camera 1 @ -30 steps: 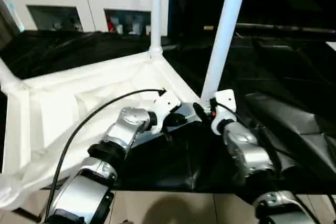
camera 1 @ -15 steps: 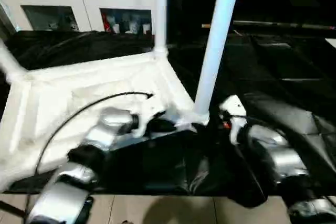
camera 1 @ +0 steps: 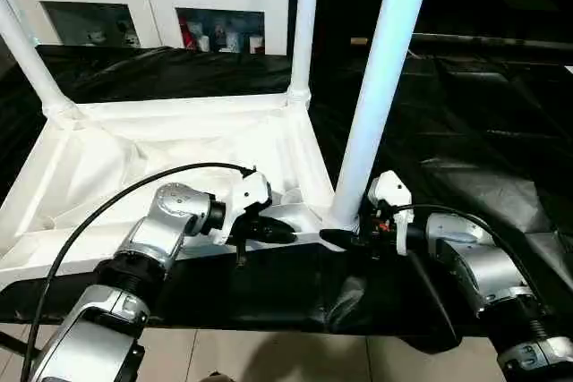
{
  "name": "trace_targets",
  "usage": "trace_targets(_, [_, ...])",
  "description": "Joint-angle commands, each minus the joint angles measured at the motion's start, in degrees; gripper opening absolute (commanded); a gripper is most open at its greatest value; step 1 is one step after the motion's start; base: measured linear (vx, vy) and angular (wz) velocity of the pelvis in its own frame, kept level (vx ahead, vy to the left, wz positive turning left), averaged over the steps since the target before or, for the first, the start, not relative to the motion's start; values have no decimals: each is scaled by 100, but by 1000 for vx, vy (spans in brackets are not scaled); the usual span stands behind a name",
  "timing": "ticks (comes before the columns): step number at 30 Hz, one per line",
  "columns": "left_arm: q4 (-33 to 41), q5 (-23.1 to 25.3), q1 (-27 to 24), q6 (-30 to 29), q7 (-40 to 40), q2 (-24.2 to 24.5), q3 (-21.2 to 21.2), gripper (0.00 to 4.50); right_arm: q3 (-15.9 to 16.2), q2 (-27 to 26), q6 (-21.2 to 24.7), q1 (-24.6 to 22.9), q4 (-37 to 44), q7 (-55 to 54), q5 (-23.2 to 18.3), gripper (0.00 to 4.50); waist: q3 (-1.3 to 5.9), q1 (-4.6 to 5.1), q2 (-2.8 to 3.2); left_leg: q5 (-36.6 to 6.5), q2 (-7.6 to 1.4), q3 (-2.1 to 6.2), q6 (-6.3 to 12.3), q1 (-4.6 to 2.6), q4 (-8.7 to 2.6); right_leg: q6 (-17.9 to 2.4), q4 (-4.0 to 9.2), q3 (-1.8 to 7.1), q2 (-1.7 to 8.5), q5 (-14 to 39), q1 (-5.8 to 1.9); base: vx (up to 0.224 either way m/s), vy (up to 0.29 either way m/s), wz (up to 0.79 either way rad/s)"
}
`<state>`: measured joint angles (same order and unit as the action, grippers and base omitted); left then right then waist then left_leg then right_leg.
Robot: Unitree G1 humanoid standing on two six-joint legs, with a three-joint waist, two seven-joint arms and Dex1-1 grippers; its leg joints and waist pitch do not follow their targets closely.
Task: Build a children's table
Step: Rotate leg to tighten
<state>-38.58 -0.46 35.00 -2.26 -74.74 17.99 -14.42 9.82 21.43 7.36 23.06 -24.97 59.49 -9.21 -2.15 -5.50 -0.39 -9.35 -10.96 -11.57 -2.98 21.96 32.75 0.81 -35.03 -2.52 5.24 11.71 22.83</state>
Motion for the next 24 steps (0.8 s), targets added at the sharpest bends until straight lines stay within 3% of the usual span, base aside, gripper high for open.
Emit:
trace_targets(1, [63, -212, -96, -27, -97, -73, -22, 0, 68, 24, 56, 45, 154, 166, -47, 311, 315, 4, -86, -1056, -246, 79, 405, -110, -315, -1432, 379, 194, 296, 534, -242, 0, 0, 0])
trace_targets(6, [39, -174, -99, -27, -55, -61, 6, 0, 43, -19, 78, 46, 109, 71, -32, 280, 317, 3, -93, -1020, -236, 77, 427, -103, -308, -1405, 378, 191, 292, 551, -245, 0, 0, 0])
trace_targets(10, [-339, 85, 69, -34, 765, -212, 92, 0, -90, -252, 120, 78, -166, -606, 119, 276, 301, 29, -95, -1110, -225, 79, 363, -114, -317, -1371, 404, 197, 286, 726, -216, 0, 0, 0])
trace_targets(13, [-590, 166, 190, 7, 1288, -434, 162, 0, -236, -562, 96, 66, -413, -1213, 153, 275, 285, 57, -106, -1423, -231, 108, 170, -122, -352, -1234, 457, 202, 316, 1299, -213, 0, 0, 0])
trace_targets(15, [-832, 197, 326, -68, 1835, -824, 200, 0, -415, -1051, 60, 93, -738, -2218, 251, 275, 274, 87, -98, -1580, -229, 115, 50, -149, -377, -1169, 482, 211, 309, 1501, -161, 0, 0, 0])
trace_targets(17, [-1061, 253, 446, -149, 2351, -1163, 198, 0, -603, -1499, 108, 190, -1013, -3201, 318, 275, 284, 108, -90, -1624, -225, 127, -57, -139, -394, -1099, 489, 215, 314, 1595, -175, 0, 0, 0])
trace_targets(19, [-1258, 300, 550, -219, 2774, -1392, 209, 0, -728, -1789, 164, 295, -1220, -3909, 384, 275, 261, 121, -93, -1803, -212, 130, -95, -171, -404, -1040, 528, 216, 310, 1801, -151, 0, 0, 0])
trace_targets(20, [-1330, 318, 584, -215, 2903, -1468, 209, 0, -769, -1900, 179, 336, -1296, -4126, 399, 275, 242, 122, -61, -1980, -208, 135, -103, -196, -412, -984, 566, 222, 317, 2045, -135, 0, 0, 0])
trace_targets(23, [-1448, 374, 665, -178, 3061, -1606, 216, 0, -733, -2155, -37, 416, -1382, -4186, 419, 275, 223, 121, -52, -2431, -196, 165, -132, -266, -421, -761, 673, 227, 343, 2767, -102, 0, 0, 0])
trace_targets(24, [-1499, 395, 694, -145, 3078, -1622, 234, 0, -739, -2208, -145, 441, -1419, -4199, 455, 310, 235, 120, -62, -2392, -197, 168, -130, -252, -428, -730, 671, 229, 340, 2732, -115, 0, 0, 0])
